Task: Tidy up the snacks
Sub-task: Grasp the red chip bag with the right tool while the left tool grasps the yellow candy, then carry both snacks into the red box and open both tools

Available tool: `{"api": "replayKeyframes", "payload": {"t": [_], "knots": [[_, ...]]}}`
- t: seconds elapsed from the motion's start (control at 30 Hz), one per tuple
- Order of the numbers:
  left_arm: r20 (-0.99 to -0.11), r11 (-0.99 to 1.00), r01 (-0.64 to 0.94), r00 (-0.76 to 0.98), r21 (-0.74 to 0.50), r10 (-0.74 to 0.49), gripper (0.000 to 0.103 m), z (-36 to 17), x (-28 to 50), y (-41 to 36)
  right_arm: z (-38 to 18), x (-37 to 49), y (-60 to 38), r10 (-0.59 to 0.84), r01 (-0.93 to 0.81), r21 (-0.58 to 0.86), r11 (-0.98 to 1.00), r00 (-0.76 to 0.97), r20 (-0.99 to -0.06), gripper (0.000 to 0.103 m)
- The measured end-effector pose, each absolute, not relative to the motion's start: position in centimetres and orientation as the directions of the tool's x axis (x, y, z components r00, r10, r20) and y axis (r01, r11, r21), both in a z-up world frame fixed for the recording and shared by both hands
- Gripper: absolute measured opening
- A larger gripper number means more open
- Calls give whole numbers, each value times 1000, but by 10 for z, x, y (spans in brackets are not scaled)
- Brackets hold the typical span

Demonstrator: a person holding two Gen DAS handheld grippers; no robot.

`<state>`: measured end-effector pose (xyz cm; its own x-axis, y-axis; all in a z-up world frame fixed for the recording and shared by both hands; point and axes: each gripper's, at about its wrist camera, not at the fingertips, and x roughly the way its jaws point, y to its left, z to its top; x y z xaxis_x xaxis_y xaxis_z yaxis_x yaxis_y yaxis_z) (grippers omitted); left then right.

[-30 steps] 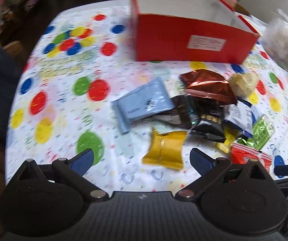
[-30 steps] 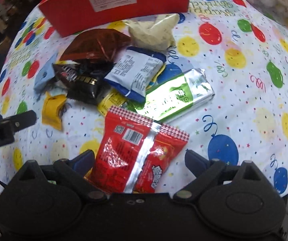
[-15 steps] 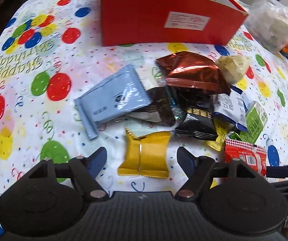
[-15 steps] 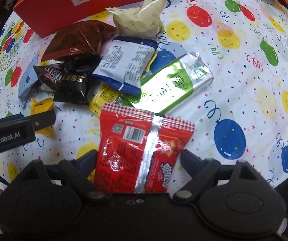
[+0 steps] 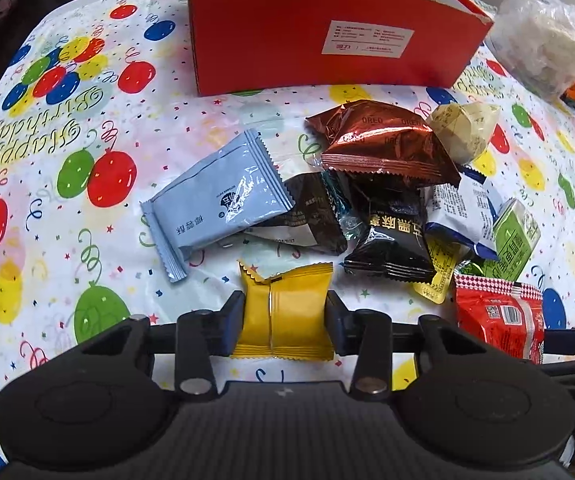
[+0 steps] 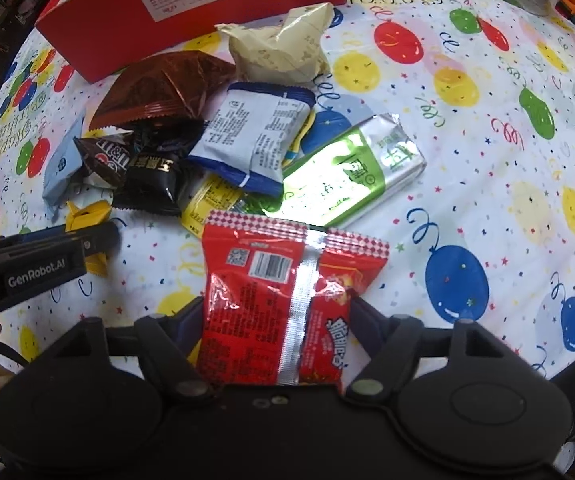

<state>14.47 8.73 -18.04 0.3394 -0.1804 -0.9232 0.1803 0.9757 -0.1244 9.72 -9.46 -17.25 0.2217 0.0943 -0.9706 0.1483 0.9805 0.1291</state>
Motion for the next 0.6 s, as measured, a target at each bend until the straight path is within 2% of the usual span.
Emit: {"api": "replayKeyframes", "payload": {"t": [0.3, 0.6], "knots": [[-925, 977, 115, 320, -178, -206, 40, -169, 131, 93, -145, 90, -109, 58, 161, 114, 980, 314, -948, 75], [-887, 976, 78, 406, -205, -219, 40, -110, 133, 97, -83, 108, -108, 46, 48, 81, 996, 500, -865, 75]]}}
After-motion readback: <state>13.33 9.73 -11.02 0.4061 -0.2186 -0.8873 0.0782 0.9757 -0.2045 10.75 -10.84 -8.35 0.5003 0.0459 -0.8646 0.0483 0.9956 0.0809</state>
